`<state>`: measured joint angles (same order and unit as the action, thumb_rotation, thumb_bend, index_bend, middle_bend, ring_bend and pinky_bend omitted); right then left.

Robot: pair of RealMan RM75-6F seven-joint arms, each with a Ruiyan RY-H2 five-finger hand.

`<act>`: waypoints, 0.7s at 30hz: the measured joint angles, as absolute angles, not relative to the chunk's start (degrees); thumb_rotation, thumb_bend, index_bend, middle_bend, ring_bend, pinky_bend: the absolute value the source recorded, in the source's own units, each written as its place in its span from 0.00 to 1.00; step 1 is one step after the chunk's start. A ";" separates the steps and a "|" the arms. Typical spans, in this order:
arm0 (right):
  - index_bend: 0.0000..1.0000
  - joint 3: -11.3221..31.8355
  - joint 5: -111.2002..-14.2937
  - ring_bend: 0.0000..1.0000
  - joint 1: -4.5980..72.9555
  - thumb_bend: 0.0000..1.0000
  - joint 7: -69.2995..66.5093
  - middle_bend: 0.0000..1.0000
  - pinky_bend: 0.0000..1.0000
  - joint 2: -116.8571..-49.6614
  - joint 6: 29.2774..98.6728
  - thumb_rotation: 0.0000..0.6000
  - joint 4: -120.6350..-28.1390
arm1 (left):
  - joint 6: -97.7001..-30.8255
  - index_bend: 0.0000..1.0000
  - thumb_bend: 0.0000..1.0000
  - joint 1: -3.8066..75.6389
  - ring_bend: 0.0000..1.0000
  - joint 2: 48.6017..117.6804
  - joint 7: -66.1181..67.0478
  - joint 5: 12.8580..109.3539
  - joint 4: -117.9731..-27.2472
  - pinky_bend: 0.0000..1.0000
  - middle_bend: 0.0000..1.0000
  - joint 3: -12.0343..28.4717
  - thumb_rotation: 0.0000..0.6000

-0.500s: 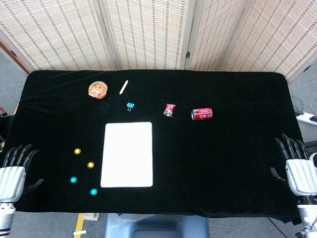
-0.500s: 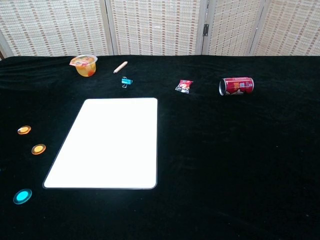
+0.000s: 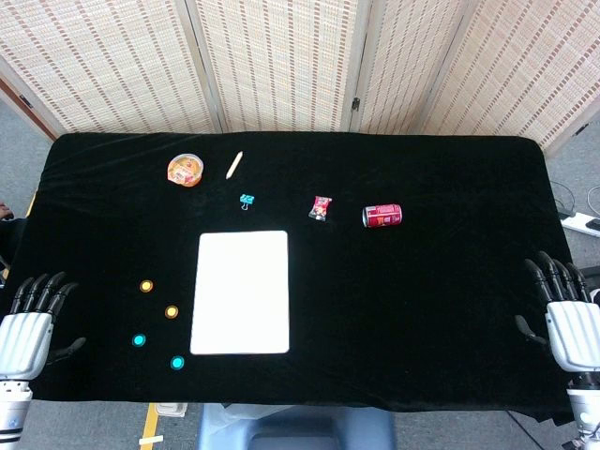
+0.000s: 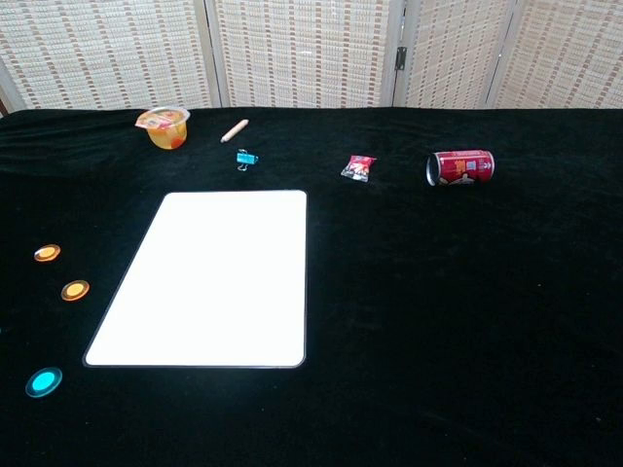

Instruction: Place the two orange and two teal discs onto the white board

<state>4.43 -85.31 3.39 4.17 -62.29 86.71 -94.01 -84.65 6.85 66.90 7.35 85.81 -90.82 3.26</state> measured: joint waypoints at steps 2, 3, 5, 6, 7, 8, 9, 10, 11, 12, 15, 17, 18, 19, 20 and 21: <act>0.00 4.54 -85.57 0.05 3.30 0.35 4.20 0.02 0.00 -62.16 87.10 1.00 -94.05 | -84.06 0.24 0.23 7.42 0.08 66.89 7.15 86.09 -90.69 0.00 0.13 3.36 1.00; 0.00 4.56 -85.70 0.05 3.30 0.35 4.24 0.02 0.00 -62.09 87.17 1.00 -94.10 | -83.54 0.24 0.25 7.91 0.08 66.90 6.89 86.28 -90.56 0.00 0.13 3.46 1.00; 0.00 4.50 -85.98 0.05 3.33 0.35 4.31 0.02 0.00 -61.94 87.16 1.00 -94.18 | -82.53 0.26 0.28 8.79 0.08 66.92 6.41 86.46 -90.29 0.00 0.13 3.69 1.00; 0.00 4.44 -86.07 0.05 3.36 0.35 4.36 0.02 0.00 -61.85 87.07 1.00 -94.22 | -81.69 0.27 0.28 9.49 0.08 66.92 6.15 86.57 -90.07 0.00 0.13 3.87 1.00; 0.00 4.38 -86.18 0.05 3.38 0.35 4.42 0.02 0.00 -61.74 87.00 1.00 -94.29 | -80.97 0.28 0.28 10.10 0.08 66.94 5.93 86.64 -89.85 0.00 0.13 4.03 1.00; 0.00 4.33 -86.26 0.05 3.40 0.35 4.48 0.02 0.00 -61.67 86.97 1.00 -94.36 | -80.22 0.29 0.29 10.75 0.08 66.97 5.65 86.71 -89.59 0.00 0.13 4.21 1.00; 0.00 4.32 -86.32 0.05 3.39 0.35 4.49 0.02 0.00 -61.62 87.01 1.00 -94.40 | -79.14 0.30 0.30 11.62 0.08 67.06 5.22 86.74 -89.17 0.00 0.13 4.44 1.00; 0.00 4.32 -86.37 0.05 3.36 0.35 4.50 0.02 0.00 -61.53 87.08 1.00 -94.47 | -78.24 0.31 0.31 12.30 0.08 67.14 4.90 86.74 -88.80 0.00 0.13 4.62 1.00; 0.00 4.33 -86.39 0.05 3.31 0.35 4.53 0.02 0.00 -61.45 87.20 1.00 -94.54 | -77.29 0.32 0.32 13.01 0.08 67.25 4.54 86.69 -88.38 0.00 0.13 4.80 1.00; 0.00 4.32 -86.39 0.05 3.27 0.35 4.58 0.02 0.00 -61.39 87.24 1.00 -94.58 | -75.96 0.33 0.33 13.98 0.08 67.43 4.03 86.59 -87.74 0.00 0.13 5.04 1.00; 0.00 4.26 -86.31 0.05 3.13 0.35 4.73 0.02 0.00 -61.15 87.29 1.00 -94.75 | -72.39 0.36 0.35 16.35 0.08 68.19 2.33 85.98 -85.47 0.00 0.13 5.60 1.00; 0.00 4.27 -86.29 0.05 3.07 0.35 4.73 0.02 0.00 -61.07 87.38 1.00 -94.82 | -70.22 0.37 0.35 17.64 0.08 68.83 1.37 85.30 -83.78 0.00 0.13 5.88 1.00; 0.00 4.30 -86.29 0.05 3.05 0.35 4.72 0.02 0.00 -61.02 87.44 1.00 -94.85 | -68.73 0.37 0.35 18.47 0.08 69.35 0.81 84.72 -82.53 0.00 0.13 6.04 1.00; 0.00 4.32 -86.29 0.05 3.03 0.35 4.72 0.02 0.00 -60.97 87.47 1.00 -94.89 | -67.61 0.37 0.35 19.07 0.08 69.77 0.41 84.25 -81.59 0.00 0.13 6.16 1.00; 0.00 4.34 -86.25 0.05 3.04 0.35 4.73 0.02 0.00 -60.89 87.43 1.00 -94.96 | -66.50 0.37 0.35 19.67 0.08 70.22 0.05 83.76 -80.61 0.00 0.13 6.25 1.00; 0.00 4.35 -86.23 0.05 3.05 0.35 4.75 0.02 0.00 -60.83 87.39 1.00 -95.02 | -65.09 0.37 0.35 20.44 0.06 70.85 -0.45 83.10 -79.30 0.00 0.13 6.37 1.00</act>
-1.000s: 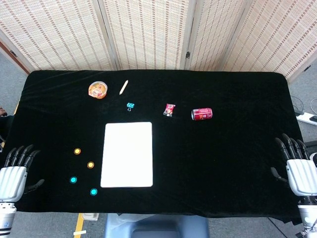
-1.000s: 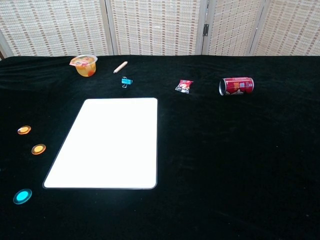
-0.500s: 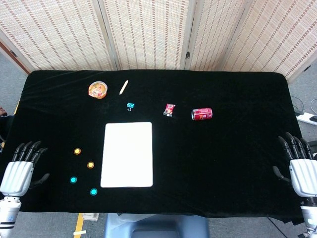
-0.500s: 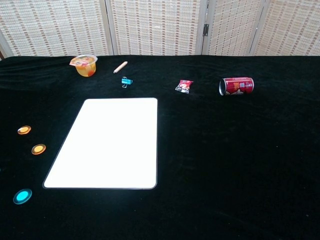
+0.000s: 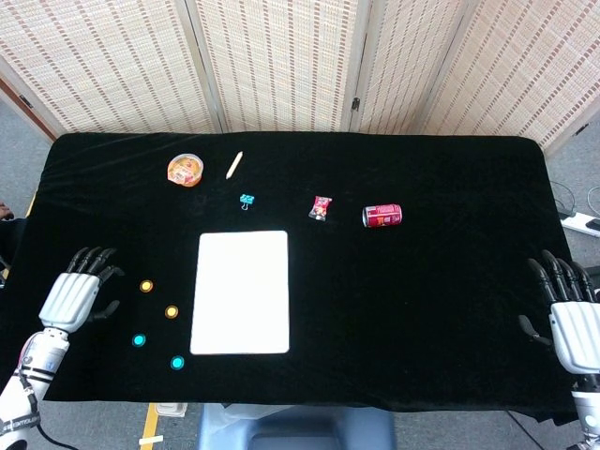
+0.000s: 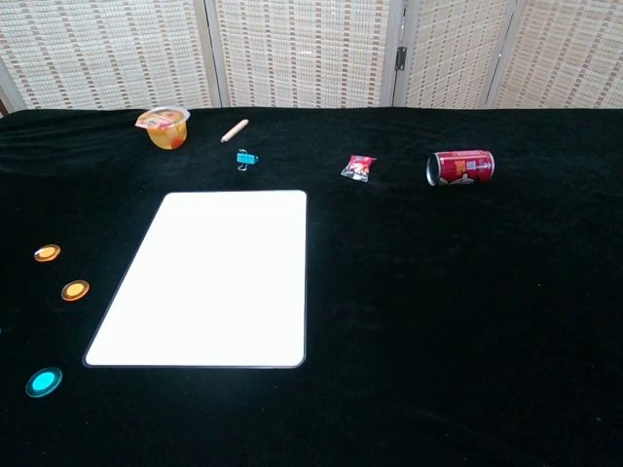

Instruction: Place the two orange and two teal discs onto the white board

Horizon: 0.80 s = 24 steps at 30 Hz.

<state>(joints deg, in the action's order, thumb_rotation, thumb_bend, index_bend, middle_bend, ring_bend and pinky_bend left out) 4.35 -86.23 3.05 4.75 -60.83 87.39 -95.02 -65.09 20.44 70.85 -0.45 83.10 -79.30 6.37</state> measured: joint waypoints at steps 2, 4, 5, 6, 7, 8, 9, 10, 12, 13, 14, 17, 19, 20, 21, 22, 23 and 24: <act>0.00 4.37 -86.20 0.05 3.09 0.35 4.86 0.02 0.00 -60.67 87.29 1.00 -95.23 | -63.18 0.38 0.35 21.48 0.04 71.76 -1.17 82.17 -77.50 0.00 0.13 6.48 1.00; 0.00 4.40 -86.24 0.05 3.14 0.35 4.90 0.02 0.00 -60.58 87.27 1.00 -95.37 | -61.54 0.38 0.35 22.49 0.01 72.86 -1.72 81.28 -75.49 0.00 0.13 6.55 1.00; 0.00 4.42 -86.25 0.05 3.18 0.35 4.89 0.02 0.00 -60.54 87.21 1.00 -95.42 | -60.96 0.38 0.35 22.85 0.00 73.34 -1.82 80.93 -74.61 0.00 0.13 6.58 1.00; 0.00 4.43 -86.24 0.05 3.21 0.35 4.88 0.02 0.00 -60.51 87.15 1.00 -95.46 | -60.18 0.38 0.35 23.30 0.00 74.02 -1.91 80.44 -73.36 0.00 0.13 6.61 1.00; 0.00 4.45 -86.23 0.05 3.25 0.35 4.89 0.02 0.00 -60.48 87.09 1.00 -95.49 | -59.56 0.39 0.35 23.63 0.00 74.55 -2.00 80.04 -72.38 0.00 0.12 6.64 1.00; 0.00 4.47 -86.22 0.05 3.30 0.35 4.89 0.02 0.00 -60.46 87.03 1.00 -95.51 | -58.84 0.39 0.35 23.97 0.00 75.10 -2.12 79.59 -71.37 0.00 0.12 6.67 1.00; 0.00 4.48 -86.20 0.05 3.32 0.35 4.87 0.02 0.00 -60.46 86.99 1.00 -95.53 | -57.88 0.39 0.35 24.41 0.00 75.85 -2.32 78.98 -70.05 0.00 0.12 6.71 1.00; 0.00 4.49 -86.16 0.05 3.32 0.35 4.83 0.02 0.00 -60.45 86.98 1.00 -95.54 | -57.20 0.40 0.35 24.74 0.00 76.46 -2.51 78.51 -69.06 0.00 0.12 6.75 1.00; 0.00 4.52 -86.05 0.05 3.30 0.35 4.81 0.02 0.00 -60.44 86.96 1.00 -95.55 | -55.67 0.40 0.35 25.48 0.00 77.94 -3.05 77.51 -66.92 0.00 0.11 6.82 1.00; 0.00 4.54 -85.99 0.05 3.30 0.35 4.82 0.02 0.00 -60.43 86.96 1.00 -95.56 | -55.07 0.40 0.35 25.81 0.00 78.55 -3.29 77.20 -66.16 0.00 0.11 6.81 1.00; 0.00 4.58 -85.92 0.05 3.30 0.35 4.84 0.02 0.00 -60.41 86.95 1.00 -95.60 | -54.52 0.40 0.35 26.13 0.00 79.11 -3.50 76.98 -65.50 0.00 0.11 6.78 1.00; 0.00 4.62 -85.91 0.05 3.33 0.34 4.84 0.02 0.00 -60.42 86.94 1.00 -95.60 | -53.70 0.40 0.35 26.95 0.00 80.53 -3.63 76.77 -64.35 0.00 0.11 6.47 1.00; 0.00 4.62 -85.89 0.05 3.36 0.35 4.81 0.02 0.00 -60.44 86.88 1.00 -95.59 | -53.63 0.41 0.35 27.29 0.00 81.27 -3.62 76.82 -64.04 0.00 0.11 6.34 1.00; 0.00 4.62 -85.86 0.05 3.40 0.35 4.82 0.02 0.00 -60.44 86.77 1.00 -95.59 | -53.59 0.41 0.35 27.46 0.00 81.61 -3.61 76.85 -63.87 0.00 0.11 6.30 1.00; 0.00 4.63 -85.85 0.05 3.46 0.35 4.85 0.02 0.00 -60.45 86.70 1.00 -95.58 | -53.47 0.42 0.35 27.73 0.00 82.10 -3.58 76.87 -63.60 0.00 0.11 6.26 1.00; 0.00 4.64 -85.87 0.05 3.51 0.35 4.87 0.02 0.00 -60.46 86.65 1.00 -95.57 | -53.29 0.42 0.35 27.97 0.00 82.41 -3.54 76.86 -63.37 0.00 0.11 6.24 1.00; 0.00 4.65 -85.90 0.05 3.55 0.35 4.88 0.02 0.00 -60.48 86.61 1.00 -95.56 | -53.03 0.43 0.35 28.21 0.00 82.71 -3.50 76.84 -63.13 0.00 0.11 6.22 1.00; 0.00 4.65 -85.92 0.05 3.56 0.35 4.85 0.02 0.00 -60.49 86.60 1.00 -95.55 | -52.62 0.43 0.35 28.53 0.00 83.13 -3.43 76.76 -62.80 0.00 0.11 6.20 1.00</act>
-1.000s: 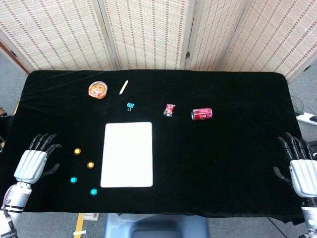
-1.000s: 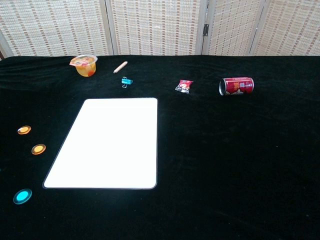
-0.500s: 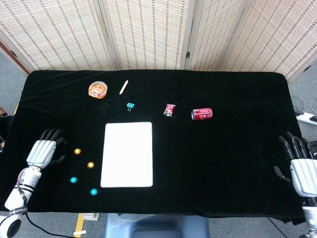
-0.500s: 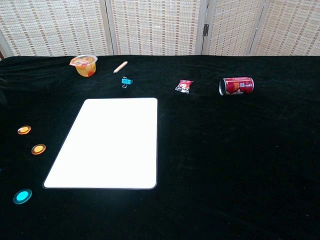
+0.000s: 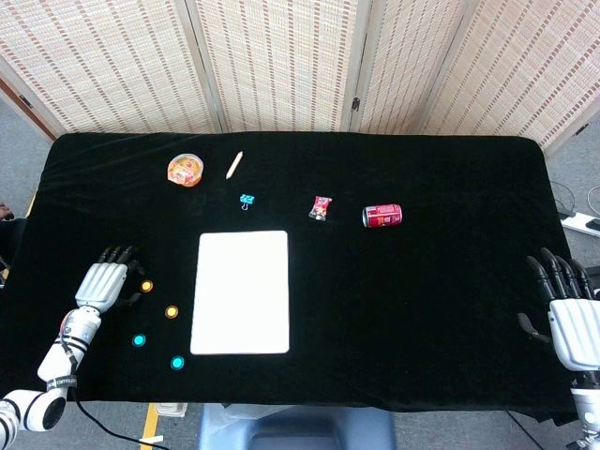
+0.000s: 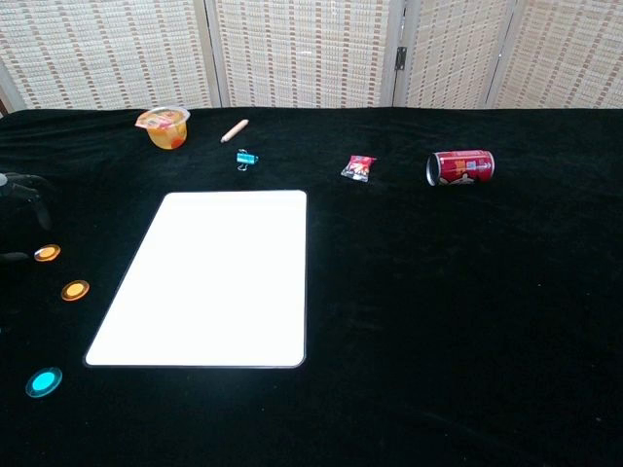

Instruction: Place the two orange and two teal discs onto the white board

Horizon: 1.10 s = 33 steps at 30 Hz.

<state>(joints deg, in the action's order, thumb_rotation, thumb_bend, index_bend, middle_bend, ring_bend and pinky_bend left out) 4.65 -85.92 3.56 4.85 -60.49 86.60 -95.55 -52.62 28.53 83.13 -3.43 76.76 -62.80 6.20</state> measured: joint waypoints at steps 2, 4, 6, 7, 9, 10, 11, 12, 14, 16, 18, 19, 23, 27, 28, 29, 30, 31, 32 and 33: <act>0.00 4.66 -85.89 0.05 3.57 0.35 4.79 0.02 0.00 -60.54 86.59 1.00 -95.47 | -52.00 0.44 0.35 29.01 0.00 83.78 -3.28 76.53 -62.22 0.00 0.11 6.18 1.00; 0.00 4.63 -85.82 0.05 3.56 0.35 4.76 0.02 0.00 -60.56 86.53 1.00 -95.44 | -51.46 0.44 0.35 29.41 0.00 84.50 -3.10 76.18 -61.50 0.00 0.11 6.18 1.00; 0.00 4.61 -85.74 0.05 3.53 0.35 4.74 0.02 0.00 -60.53 86.51 1.00 -95.43 | -51.02 0.44 0.35 29.69 0.00 85.12 -2.91 75.80 -60.79 0.00 0.11 6.13 1.00; 0.00 4.61 -85.72 0.05 3.50 0.35 4.75 0.02 0.00 -60.52 86.55 1.00 -95.42 | -50.96 0.44 0.35 29.75 0.00 85.35 -2.87 75.69 -60.54 0.00 0.11 6.11 1.00; 0.00 4.61 -85.68 0.05 3.45 0.35 4.76 0.02 0.00 -60.52 86.62 1.00 -95.43 | -51.06 0.44 0.35 29.78 0.00 85.74 -2.89 75.50 -60.17 0.00 0.11 6.05 1.00; 0.00 4.61 -85.66 0.05 3.43 0.35 4.73 0.02 0.00 -60.53 86.63 1.00 -95.42 | -51.08 0.44 0.35 29.77 0.00 85.86 -2.97 75.43 -60.07 0.00 0.11 6.03 1.00; 0.00 4.61 -85.62 0.05 3.43 0.35 4.74 0.02 0.00 -60.54 86.60 1.00 -95.42 | -51.10 0.45 0.35 29.77 0.00 85.96 -3.08 75.36 -59.98 0.00 0.11 6.01 1.00; 0.00 4.62 -85.61 0.05 3.44 0.35 4.74 0.02 0.00 -60.56 86.59 1.00 -95.40 | -51.19 0.45 0.35 29.77 0.00 86.13 -3.15 75.32 -59.83 0.00 0.11 5.96 1.00; 0.00 4.64 -85.62 0.05 3.45 0.35 4.71 0.02 0.00 -60.59 86.61 1.00 -95.40 | -51.24 0.46 0.35 29.78 0.00 86.27 -3.18 75.31 -59.71 0.00 0.11 5.86 1.00; 0.00 4.64 -85.65 0.05 3.44 0.35 4.68 0.02 0.00 -60.60 86.66 1.00 -95.38 | -51.10 0.46 0.35 29.86 0.00 86.29 -3.22 75.30 -59.74 0.00 0.11 5.71 1.00; 0.00 4.67 -85.67 0.05 3.42 0.35 4.64 0.02 0.00 -60.63 86.75 1.00 -95.33 | -51.03 0.47 0.35 29.93 0.00 86.27 -3.21 75.29 -59.81 0.00 0.11 5.60 1.00; 0.00 4.67 -85.65 0.05 3.41 0.35 4.61 0.02 0.00 -60.64 86.75 1.00 -95.31 | -51.00 0.48 0.35 29.96 0.00 86.28 -3.19 75.27 -59.81 0.00 0.11 5.57 1.00; 0.00 4.68 -85.49 0.05 3.39 0.35 4.46 0.02 0.00 -60.72 86.67 1.00 -95.16 | -50.92 0.49 0.35 30.03 0.00 86.28 -3.27 75.13 -59.87 0.00 0.11 5.47 1.00; 0.00 4.68 -85.33 0.05 3.37 0.35 4.13 0.02 0.00 -60.80 86.57 1.00 -94.98 | -51.35 0.52 0.36 29.99 0.00 86.44 -3.39 75.18 -59.79 0.00 0.11 5.39 1.00; 0.00 4.68 -85.30 0.05 3.37 0.35 4.09 0.02 0.00 -60.82 86.54 1.00 -94.94 | -51.37 0.52 0.36 29.99 0.00 86.47 -3.41 75.21 -59.76 0.00 0.11 5.35 1.00; 0.00 4.66 -85.30 0.05 3.37 0.35 4.03 0.02 0.00 -60.85 86.53 1.00 -94.89 | -51.36 0.52 0.36 30.02 0.00 86.48 -3.41 75.24 -59.77 0.00 0.11 5.30 1.00; 0.00 4.65 -85.31 0.05 3.37 0.34 3.98 0.02 0.00 -60.86 86.52 1.00 -94.87 | -51.33 0.52 0.37 30.05 0.00 86.45 -3.41 75.26 -59.83 0.00 0.11 5.25 1.00; 0.00 4.65 -85.31 0.05 3.35 0.34 3.93 0.02 0.00 -60.87 86.53 1.00 -94.84 | -51.35 0.52 0.38 30.06 0.00 86.38 -3.38 75.31 -59.95 0.00 0.11 5.22 1.00; 0.00 4.64 -85.33 0.05 3.33 0.35 3.90 0.02 0.00 -60.88 86.57 1.00 -94.81 | -51.41 0.52 0.39 30.07 0.00 86.28 -3.35 75.36 -60.14 0.00 0.11 5.21 1.00; 0.00 4.63 -85.36 0.05 3.31 0.35 3.87 0.02 0.00 -60.88 86.62 1.00 -94.78 | -51.61 0.52 0.39 30.08 0.00 86.10 -3.29 75.47 -60.48 0.00 0.11 5.21 1.00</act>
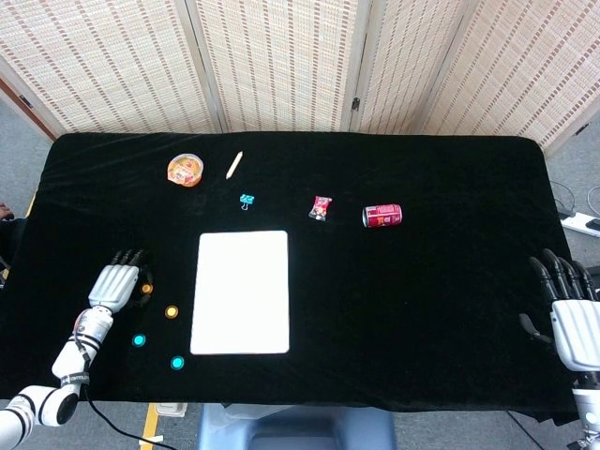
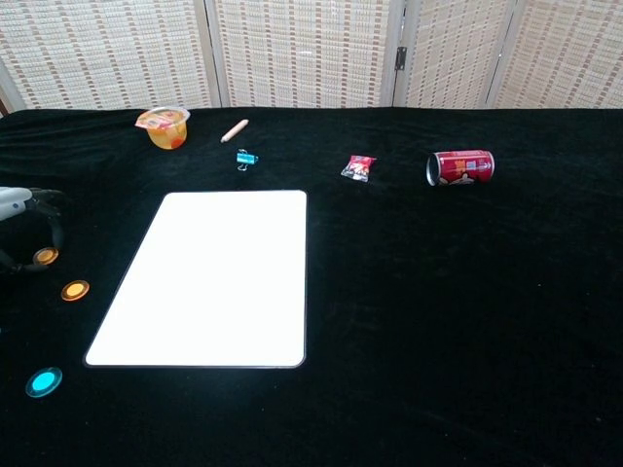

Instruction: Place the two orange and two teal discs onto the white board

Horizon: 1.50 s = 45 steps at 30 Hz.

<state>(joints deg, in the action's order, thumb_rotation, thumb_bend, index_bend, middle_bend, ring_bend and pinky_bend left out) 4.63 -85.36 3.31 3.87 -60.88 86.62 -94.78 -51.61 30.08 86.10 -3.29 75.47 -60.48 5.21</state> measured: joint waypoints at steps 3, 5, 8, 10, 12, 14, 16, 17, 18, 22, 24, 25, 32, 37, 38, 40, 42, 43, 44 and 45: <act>0.00 4.60 -85.45 0.05 3.26 0.35 3.79 0.02 0.00 -60.88 86.71 1.00 -94.67 | -52.34 0.52 0.40 30.15 0.00 85.29 -3.06 75.87 -62.04 0.00 0.11 5.28 1.00; 0.00 4.61 -85.46 0.05 3.23 0.35 3.75 0.02 0.00 -60.87 86.76 1.00 -94.61 | -52.65 0.52 0.40 30.29 0.00 84.57 -3.03 76.15 -63.48 0.00 0.11 5.38 1.00; 0.00 4.62 -85.47 0.05 3.18 0.35 3.44 0.02 0.00 -60.92 86.86 1.00 -94.37 | -52.81 0.52 0.41 30.92 0.00 83.09 -2.90 76.71 -66.57 0.00 0.11 5.68 1.00; 0.00 4.62 -85.44 0.05 3.14 0.35 3.21 0.02 0.00 -60.99 86.87 1.00 -94.11 | -52.54 0.52 0.41 31.92 0.00 82.25 -2.50 77.03 -68.53 0.00 0.11 6.03 1.00; 0.00 4.61 -85.22 0.05 3.11 0.35 2.76 0.02 0.00 -61.08 86.73 1.00 -93.74 | -51.73 0.52 0.41 33.29 0.00 81.88 -1.72 77.13 -69.68 0.00 0.11 6.50 1.00; 0.00 4.63 -85.09 0.05 3.09 0.35 2.44 0.02 0.00 -61.11 86.65 1.00 -93.47 | -50.82 0.52 0.41 34.49 0.00 81.84 -0.92 77.06 -70.36 0.00 0.11 6.96 1.00; 0.00 4.64 -85.08 0.05 3.06 0.35 2.21 0.02 0.00 -61.11 86.68 1.00 -93.26 | -49.71 0.52 0.41 35.78 0.00 82.07 -0.09 76.76 -70.81 0.00 0.11 7.50 1.00; 0.00 4.65 -85.09 0.05 3.03 0.35 2.07 0.02 0.00 -61.09 86.71 1.00 -93.16 | -49.26 0.52 0.41 36.28 0.00 82.26 0.30 76.56 -70.88 0.00 0.11 7.71 1.00; 0.00 4.65 -85.08 0.05 3.01 0.35 1.94 0.02 0.00 -61.08 86.73 1.00 -93.06 | -48.70 0.52 0.41 36.97 0.00 82.61 0.97 76.26 -70.87 0.00 0.11 7.97 1.00; 0.00 4.72 -84.51 0.05 2.95 0.35 1.35 0.02 0.00 -61.12 86.45 1.00 -92.55 | -46.01 0.51 0.41 39.45 0.00 84.24 2.85 74.58 -70.30 0.00 0.11 8.88 1.00; 0.00 4.73 -84.39 0.05 2.90 0.35 1.10 0.02 0.00 -61.16 86.38 1.00 -92.33 | -44.39 0.51 0.41 40.97 0.00 85.43 3.83 73.29 -69.44 0.00 0.11 9.41 1.00; 0.00 4.73 -84.35 0.05 2.88 0.35 1.03 0.02 0.00 -61.18 86.38 1.00 -92.27 | -43.75 0.51 0.41 41.58 0.00 85.96 4.31 72.73 -68.94 0.00 0.11 9.61 1.00; 0.00 4.77 -83.98 0.05 2.61 0.35 0.73 0.02 0.00 -61.25 86.49 1.00 -92.01 | -40.27 0.35 0.40 44.24 0.00 87.94 7.55 69.12 -67.18 0.00 0.06 9.95 1.00; 0.00 4.82 -84.16 0.05 2.51 0.35 0.80 0.02 0.00 -61.18 86.81 1.00 -92.14 | -41.46 0.31 0.40 43.96 0.00 86.87 8.63 68.25 -69.24 0.00 0.05 9.61 1.00; 0.00 4.83 -84.26 0.05 2.51 0.35 0.85 0.02 0.00 -61.17 86.87 1.00 -92.23 | -42.28 0.33 0.40 43.59 0.00 86.22 8.65 68.43 -70.15 0.00 0.05 9.42 1.00; 0.00 4.83 -84.45 0.05 2.52 0.34 0.96 0.02 0.00 -61.15 86.95 1.00 -92.33 | -43.60 0.38 0.40 42.86 0.00 85.07 8.53 68.98 -71.64 0.00 0.05 9.00 1.00; 0.00 4.81 -84.74 0.05 2.59 0.34 1.10 0.02 0.00 -61.16 87.01 1.00 -92.48 | -45.42 0.42 0.40 41.67 0.00 83.37 8.17 70.27 -73.60 0.00 0.05 8.11 1.00; 0.00 4.80 -84.82 0.05 2.63 0.35 1.17 0.02 0.00 -61.17 87.01 1.00 -92.54 | -46.24 0.43 0.40 41.10 0.00 82.63 8.02 71.01 -74.41 0.00 0.05 7.62 1.00; 0.00 4.80 -84.94 0.05 2.69 0.35 1.27 0.02 0.00 -61.19 87.00 1.00 -92.63 | -47.06 0.43 0.40 40.52 0.00 81.89 7.85 71.81 -75.19 0.00 0.05 7.08 1.00; 0.00 4.81 -85.05 0.05 2.75 0.35 1.34 0.02 0.00 -61.20 86.99 1.00 -92.71 | -48.16 0.44 0.40 39.68 0.00 80.91 7.55 72.92 -76.24 0.00 0.05 6.25 1.00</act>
